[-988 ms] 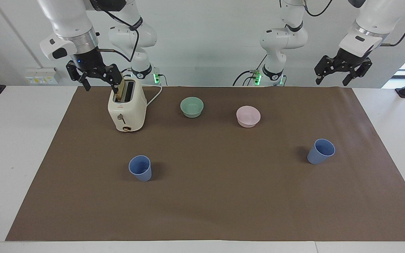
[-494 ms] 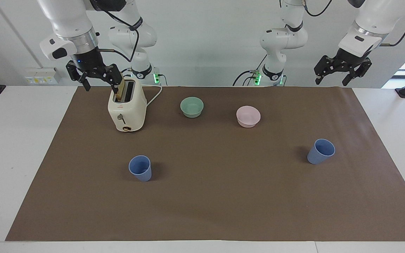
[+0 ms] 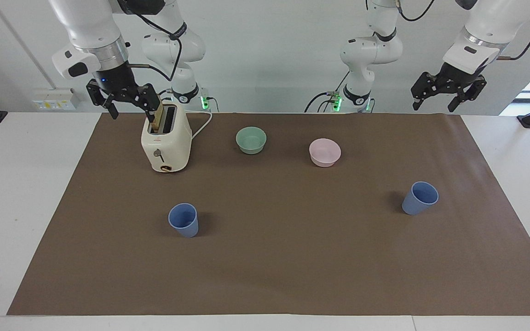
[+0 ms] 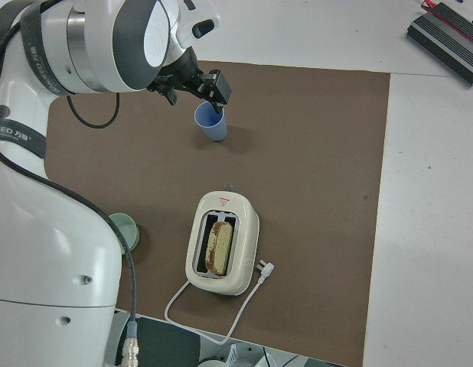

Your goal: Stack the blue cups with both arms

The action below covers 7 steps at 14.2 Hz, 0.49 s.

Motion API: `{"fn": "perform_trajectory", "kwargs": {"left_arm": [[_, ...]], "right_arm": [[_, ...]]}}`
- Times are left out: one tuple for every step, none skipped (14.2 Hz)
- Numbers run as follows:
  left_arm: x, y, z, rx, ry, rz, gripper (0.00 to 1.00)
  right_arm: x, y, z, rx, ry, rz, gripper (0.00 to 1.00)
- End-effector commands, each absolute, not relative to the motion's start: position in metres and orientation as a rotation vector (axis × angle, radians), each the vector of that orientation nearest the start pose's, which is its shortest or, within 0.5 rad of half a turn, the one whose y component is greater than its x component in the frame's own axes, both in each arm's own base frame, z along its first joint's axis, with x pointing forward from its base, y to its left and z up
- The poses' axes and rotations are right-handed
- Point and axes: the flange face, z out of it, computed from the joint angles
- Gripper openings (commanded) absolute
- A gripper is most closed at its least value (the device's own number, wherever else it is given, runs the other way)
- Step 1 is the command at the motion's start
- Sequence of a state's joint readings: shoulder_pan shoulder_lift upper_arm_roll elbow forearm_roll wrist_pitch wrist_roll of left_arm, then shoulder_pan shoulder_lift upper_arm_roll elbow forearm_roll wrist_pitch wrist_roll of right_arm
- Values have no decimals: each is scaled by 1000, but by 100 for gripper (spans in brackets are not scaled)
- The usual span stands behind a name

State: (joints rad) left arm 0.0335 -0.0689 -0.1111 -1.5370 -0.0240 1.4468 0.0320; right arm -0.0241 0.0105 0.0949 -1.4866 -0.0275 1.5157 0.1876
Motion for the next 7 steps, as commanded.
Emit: {"fn": "perform_trajectory", "kwargs": {"left_arm": [[510,-46,668,-3159,178,40,100],[510,-47,667,-3159,180,45,100],[510,-46,667,-3159,177,41,100],[510,-46,667,-3159,177,43,100],[510,-46,667,-3159,177,38,100],[510,-43,666,-3160,170,38,100],[511,-41,667,-3160,163,35,100]], "right_arm": [[553,32,655,-3162,200,-28,100],[553,32,655,-3162,200,-28,100],[553,32,655,-3162,200,-28,100],[553,32,655,-3162,200,-28,100],[553,32,655,-3161,203,-28,100],[553,32,655,-3162,200,-28,100],[553,32,655,-3162,200,-28,100]]}}
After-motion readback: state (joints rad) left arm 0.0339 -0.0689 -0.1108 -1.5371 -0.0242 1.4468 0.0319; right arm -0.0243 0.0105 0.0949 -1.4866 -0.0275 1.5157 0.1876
